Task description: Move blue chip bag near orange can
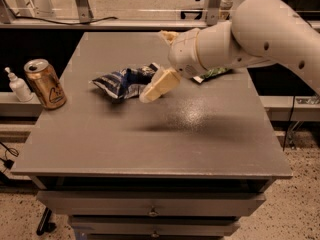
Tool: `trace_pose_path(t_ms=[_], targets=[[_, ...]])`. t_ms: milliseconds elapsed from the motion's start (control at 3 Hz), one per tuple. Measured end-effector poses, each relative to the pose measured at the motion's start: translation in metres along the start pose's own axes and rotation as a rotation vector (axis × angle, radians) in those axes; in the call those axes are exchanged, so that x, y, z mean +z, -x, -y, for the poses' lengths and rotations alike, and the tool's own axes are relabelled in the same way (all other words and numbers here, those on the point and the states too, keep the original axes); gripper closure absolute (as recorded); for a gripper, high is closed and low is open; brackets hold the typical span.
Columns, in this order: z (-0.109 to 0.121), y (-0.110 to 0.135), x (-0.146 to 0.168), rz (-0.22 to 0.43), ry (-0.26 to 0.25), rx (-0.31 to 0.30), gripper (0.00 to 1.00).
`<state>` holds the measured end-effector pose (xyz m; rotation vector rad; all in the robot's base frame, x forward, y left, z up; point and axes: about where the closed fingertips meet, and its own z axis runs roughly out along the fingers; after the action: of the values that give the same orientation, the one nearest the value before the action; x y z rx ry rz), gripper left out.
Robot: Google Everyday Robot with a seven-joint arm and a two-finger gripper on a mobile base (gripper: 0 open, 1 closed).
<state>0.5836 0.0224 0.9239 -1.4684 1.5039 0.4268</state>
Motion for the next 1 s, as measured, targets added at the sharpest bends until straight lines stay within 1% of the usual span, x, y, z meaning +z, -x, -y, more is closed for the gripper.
trace_pose_path(t_ms=[333,667,1000], targets=[[-0.003,0.009,0.024,0.033,0.024,0.012,0.0],[-0.01,0.01,0.045,0.047,0.052,0.032,0.06],[-0.018,0.009,0.068,0.051,0.082,0.046,0.24]])
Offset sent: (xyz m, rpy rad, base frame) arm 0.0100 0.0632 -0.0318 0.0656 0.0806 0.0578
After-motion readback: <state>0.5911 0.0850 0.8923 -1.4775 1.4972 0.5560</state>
